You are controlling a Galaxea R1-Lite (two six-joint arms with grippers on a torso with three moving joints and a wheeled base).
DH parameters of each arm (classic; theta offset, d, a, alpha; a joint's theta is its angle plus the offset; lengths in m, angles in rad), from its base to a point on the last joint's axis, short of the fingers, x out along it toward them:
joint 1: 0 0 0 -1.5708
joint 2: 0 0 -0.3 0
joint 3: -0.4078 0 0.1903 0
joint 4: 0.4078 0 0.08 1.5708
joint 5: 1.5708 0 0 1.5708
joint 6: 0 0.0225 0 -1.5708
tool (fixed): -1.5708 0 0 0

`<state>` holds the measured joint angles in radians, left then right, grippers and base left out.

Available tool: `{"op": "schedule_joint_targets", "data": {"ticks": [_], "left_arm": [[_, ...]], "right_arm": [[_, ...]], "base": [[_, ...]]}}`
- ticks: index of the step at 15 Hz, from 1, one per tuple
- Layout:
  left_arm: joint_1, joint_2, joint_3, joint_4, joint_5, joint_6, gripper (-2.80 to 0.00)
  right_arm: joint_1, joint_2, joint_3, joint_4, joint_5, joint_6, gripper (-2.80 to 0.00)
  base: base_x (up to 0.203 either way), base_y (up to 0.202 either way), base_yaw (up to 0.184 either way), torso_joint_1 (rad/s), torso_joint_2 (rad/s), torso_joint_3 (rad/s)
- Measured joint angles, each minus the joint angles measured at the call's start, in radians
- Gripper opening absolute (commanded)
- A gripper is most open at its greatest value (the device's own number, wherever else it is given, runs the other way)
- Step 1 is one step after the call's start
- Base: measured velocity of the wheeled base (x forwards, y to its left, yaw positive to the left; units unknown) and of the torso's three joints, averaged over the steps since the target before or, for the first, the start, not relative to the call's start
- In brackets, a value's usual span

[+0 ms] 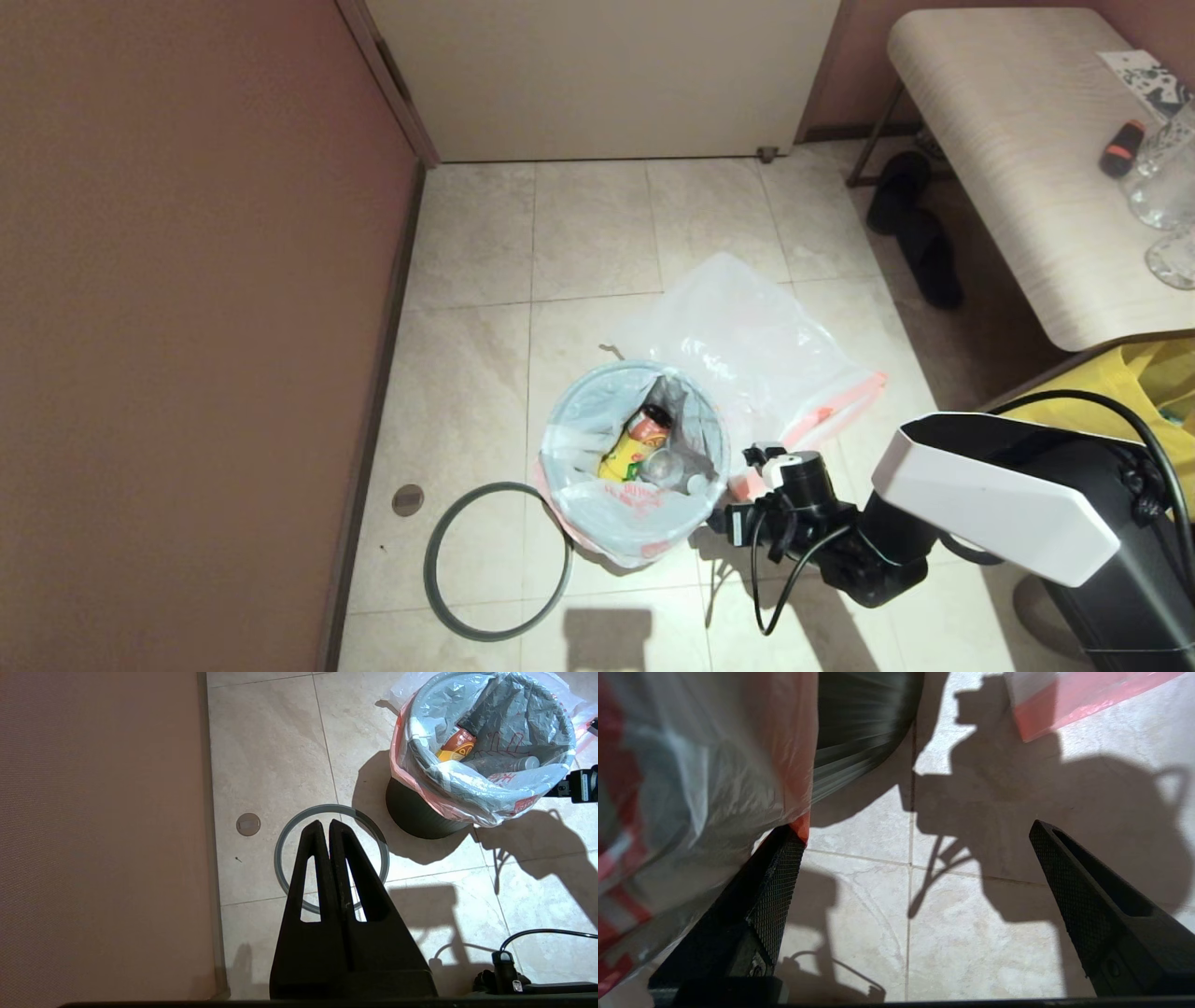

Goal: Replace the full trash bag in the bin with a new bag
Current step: Place the trash bag on the floor

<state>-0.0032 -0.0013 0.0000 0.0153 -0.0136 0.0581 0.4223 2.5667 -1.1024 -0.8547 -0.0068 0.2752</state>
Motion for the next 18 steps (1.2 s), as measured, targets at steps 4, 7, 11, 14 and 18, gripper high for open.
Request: {"op": "schedule_joint_targets", "data": {"ticks": [4, 7, 11, 14, 18], "left_arm": [[0.000, 0.000, 0.000, 0.000, 0.000, 0.000, -2.80], [0.000, 0.000, 0.000, 0.000, 0.000, 0.000, -2.80], [0.000, 0.000, 0.000, 0.000, 0.000, 0.000, -2.80], [0.000, 0.000, 0.000, 0.000, 0.000, -0.001, -2.80], [0.000, 0.000, 0.000, 0.000, 0.000, 0.000, -2.80]], "right_arm": [[-0.002, 0.027, -0.026, -0.031, -0.075, -0.009, 0.00], [-0.012, 0.039, -0.049, -0.035, -0.128, -0.015, 0.00], [-0.030, 0.051, -0.078, -0.030, -0.192, -0.019, 0.00], [-0.046, 0.065, -0.108, -0.027, -0.268, -0.039, 0.00], [-0.056, 0.065, -0.128, -0.032, -0.325, -0.031, 0.00]], "base": [[0.000, 0.000, 0.000, 0.000, 0.00, 0.000], [0.000, 0.000, 0.000, 0.000, 0.00, 0.000], [0.000, 0.000, 0.000, 0.000, 0.00, 0.000], [0.000, 0.000, 0.000, 0.000, 0.00, 0.000], [0.000, 0.000, 0.000, 0.000, 0.00, 0.000]]}}
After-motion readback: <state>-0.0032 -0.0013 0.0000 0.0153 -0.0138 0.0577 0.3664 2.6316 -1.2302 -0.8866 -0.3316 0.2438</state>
